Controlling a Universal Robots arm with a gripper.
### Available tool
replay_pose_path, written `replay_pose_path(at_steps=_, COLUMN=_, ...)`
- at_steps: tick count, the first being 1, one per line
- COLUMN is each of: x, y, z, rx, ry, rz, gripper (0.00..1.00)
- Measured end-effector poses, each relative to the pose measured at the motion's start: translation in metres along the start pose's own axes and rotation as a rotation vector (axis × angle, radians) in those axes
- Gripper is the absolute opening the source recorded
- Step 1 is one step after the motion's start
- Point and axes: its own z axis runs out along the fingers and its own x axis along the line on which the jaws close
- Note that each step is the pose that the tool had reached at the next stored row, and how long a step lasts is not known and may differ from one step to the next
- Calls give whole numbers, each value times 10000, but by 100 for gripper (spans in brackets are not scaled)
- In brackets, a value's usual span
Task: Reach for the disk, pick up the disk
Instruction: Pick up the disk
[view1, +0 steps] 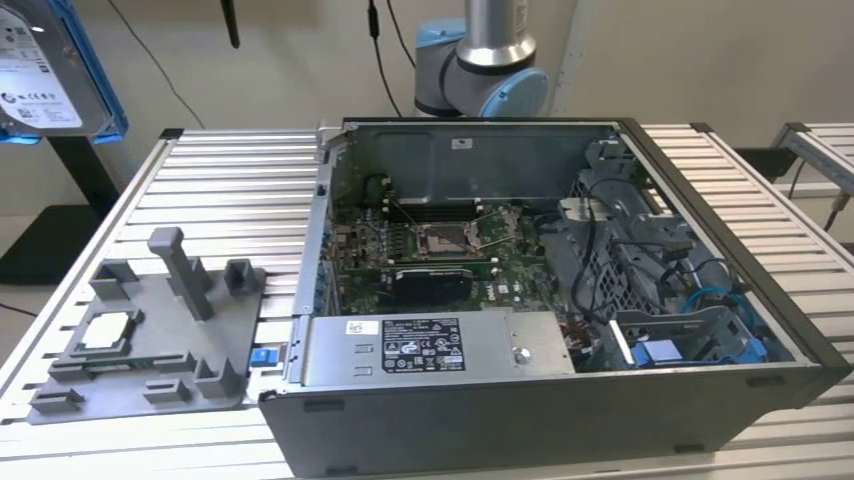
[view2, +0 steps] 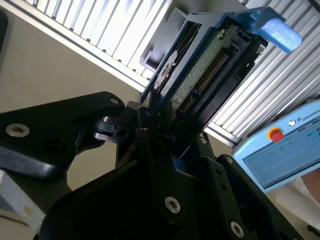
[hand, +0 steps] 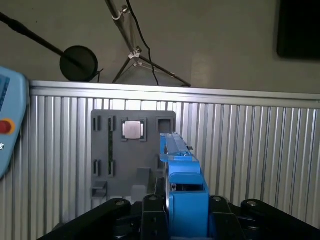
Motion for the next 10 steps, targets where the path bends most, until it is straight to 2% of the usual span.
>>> replay_pose_path(at_steps=10, x=5, y=-195, z=-1, rx=-2, ry=0, rz=1, gripper=0)
